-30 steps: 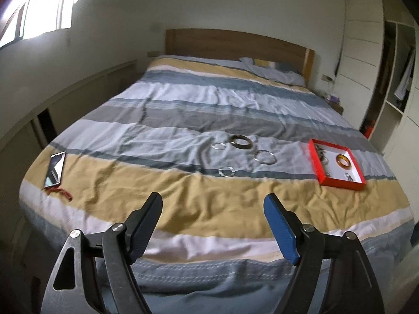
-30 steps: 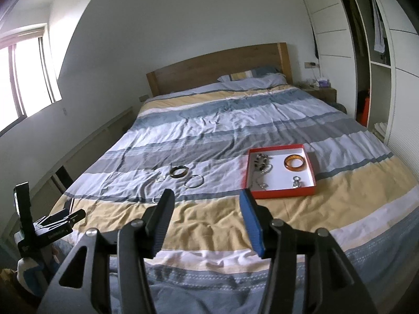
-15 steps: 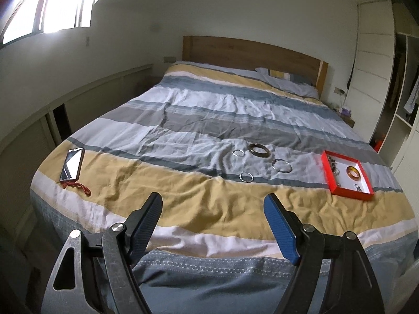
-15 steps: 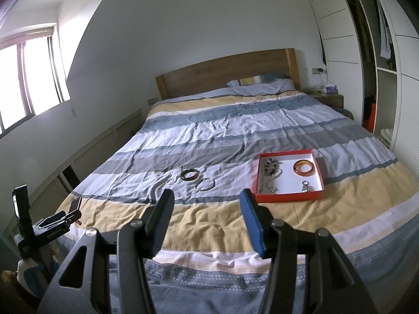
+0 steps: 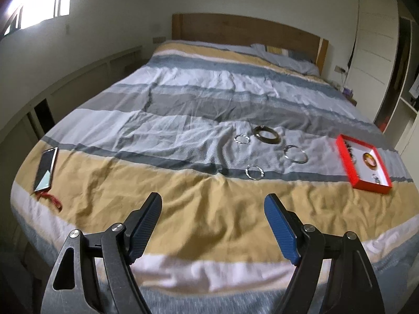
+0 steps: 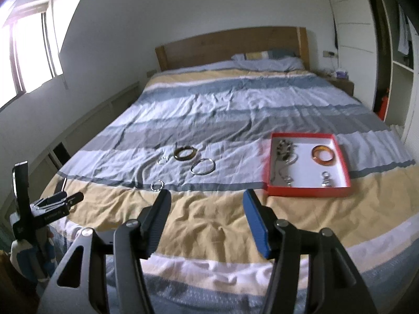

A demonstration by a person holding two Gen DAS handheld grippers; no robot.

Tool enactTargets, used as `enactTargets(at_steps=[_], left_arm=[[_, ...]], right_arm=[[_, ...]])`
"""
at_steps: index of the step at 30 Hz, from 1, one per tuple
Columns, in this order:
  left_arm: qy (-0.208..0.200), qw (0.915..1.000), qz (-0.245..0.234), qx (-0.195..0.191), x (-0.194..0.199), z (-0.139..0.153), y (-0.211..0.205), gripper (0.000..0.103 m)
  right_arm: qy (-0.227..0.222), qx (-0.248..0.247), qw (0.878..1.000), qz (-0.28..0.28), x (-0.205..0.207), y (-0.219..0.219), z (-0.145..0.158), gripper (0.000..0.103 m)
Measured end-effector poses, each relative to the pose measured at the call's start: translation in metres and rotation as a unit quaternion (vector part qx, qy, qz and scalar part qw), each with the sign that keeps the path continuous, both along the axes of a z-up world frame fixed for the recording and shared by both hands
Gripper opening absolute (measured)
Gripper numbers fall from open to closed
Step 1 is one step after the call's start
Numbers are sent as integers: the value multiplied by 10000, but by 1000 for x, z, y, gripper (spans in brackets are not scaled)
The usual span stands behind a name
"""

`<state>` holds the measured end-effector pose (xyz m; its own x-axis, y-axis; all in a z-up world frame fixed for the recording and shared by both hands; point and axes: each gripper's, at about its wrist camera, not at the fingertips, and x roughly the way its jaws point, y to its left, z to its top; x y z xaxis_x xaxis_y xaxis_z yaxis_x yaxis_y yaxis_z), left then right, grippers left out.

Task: Organize jewelry
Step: 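Grasp the twisted silver hoop with the left tool while the right tool grasps the large silver bangle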

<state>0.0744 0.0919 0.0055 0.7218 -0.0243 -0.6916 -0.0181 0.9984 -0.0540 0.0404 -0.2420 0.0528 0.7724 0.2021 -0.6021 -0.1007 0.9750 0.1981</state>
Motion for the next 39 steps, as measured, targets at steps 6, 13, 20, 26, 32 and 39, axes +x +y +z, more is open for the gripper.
enactTargets(at_steps=[6, 13, 20, 26, 32, 39], left_arm=[[115, 9998, 10, -185, 51, -22, 8, 79], [362, 9983, -214, -392, 86, -52, -6, 79], [625, 9965, -363, -419, 114, -82, -22, 77], [707, 9956, -419, -446, 130, -95, -29, 75], [794, 9947, -466, -459, 143, -108, -36, 71], [883, 9937, -530, -437, 155, -120, -40, 61]], right_arm=[[305, 7, 9995, 128, 53, 10, -36, 55], [676, 3, 9975, 220, 98, 13, -76, 55], [870, 28, 9958, 283, 125, 14, -100, 55], [952, 55, 9948, 351, 142, 16, -113, 55], [1004, 53, 9939, 443, 156, 22, -124, 55], [1037, 74, 9932, 521, 172, 27, -134, 55]])
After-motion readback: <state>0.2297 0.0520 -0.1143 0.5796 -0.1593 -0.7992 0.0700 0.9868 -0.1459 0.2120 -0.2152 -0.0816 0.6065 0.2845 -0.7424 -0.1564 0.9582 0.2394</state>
